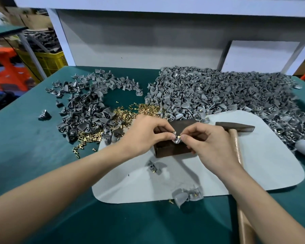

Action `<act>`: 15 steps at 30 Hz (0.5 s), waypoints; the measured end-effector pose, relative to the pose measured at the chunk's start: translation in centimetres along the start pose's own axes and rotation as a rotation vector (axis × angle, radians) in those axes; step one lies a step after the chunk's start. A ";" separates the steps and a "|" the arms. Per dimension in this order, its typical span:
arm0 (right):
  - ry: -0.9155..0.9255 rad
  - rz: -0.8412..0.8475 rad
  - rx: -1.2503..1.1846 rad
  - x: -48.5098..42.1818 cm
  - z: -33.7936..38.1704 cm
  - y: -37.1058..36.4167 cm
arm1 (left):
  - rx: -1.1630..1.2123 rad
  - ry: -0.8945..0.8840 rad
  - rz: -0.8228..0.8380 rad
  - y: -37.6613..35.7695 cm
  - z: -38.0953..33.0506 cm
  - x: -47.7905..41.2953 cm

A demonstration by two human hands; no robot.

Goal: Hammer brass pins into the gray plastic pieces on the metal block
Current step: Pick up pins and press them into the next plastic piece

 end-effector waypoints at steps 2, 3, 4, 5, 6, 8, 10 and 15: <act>0.018 0.025 0.071 -0.1 0.1 -0.2 | 0.060 0.015 -0.041 0.0 0.1 0.4; 0.022 0.033 0.104 -0.1 0.1 -0.3 | 0.083 0.020 -0.057 0.0 0.2 0.6; 0.022 0.037 0.131 0.0 0.1 -0.4 | 0.100 0.023 -0.070 0.1 0.3 0.7; 0.021 0.034 0.147 0.0 0.1 -0.4 | 0.113 0.025 -0.078 0.1 0.3 0.9; 0.020 0.029 0.156 0.0 0.1 -0.3 | 0.124 0.026 -0.083 0.1 0.3 1.0; 0.014 0.020 0.163 0.0 0.0 -0.3 | 0.154 0.036 -0.088 0.0 0.6 1.3; 0.012 0.013 0.168 0.1 -0.1 -0.3 | 0.215 0.064 -0.088 -0.2 1.0 1.5; 0.017 -0.039 0.125 0.6 -0.1 -0.4 | 0.358 0.064 -0.075 -1.2 1.5 2.3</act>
Point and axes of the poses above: each hand's wrist, its own x-axis away from the middle knuckle, its own y-axis out of the back of the hand, z = x × y, the point moved 7 cm from there along -x, towards the middle knuckle, and after that the axes turned 15 degrees about y, right-handed, at the moved point
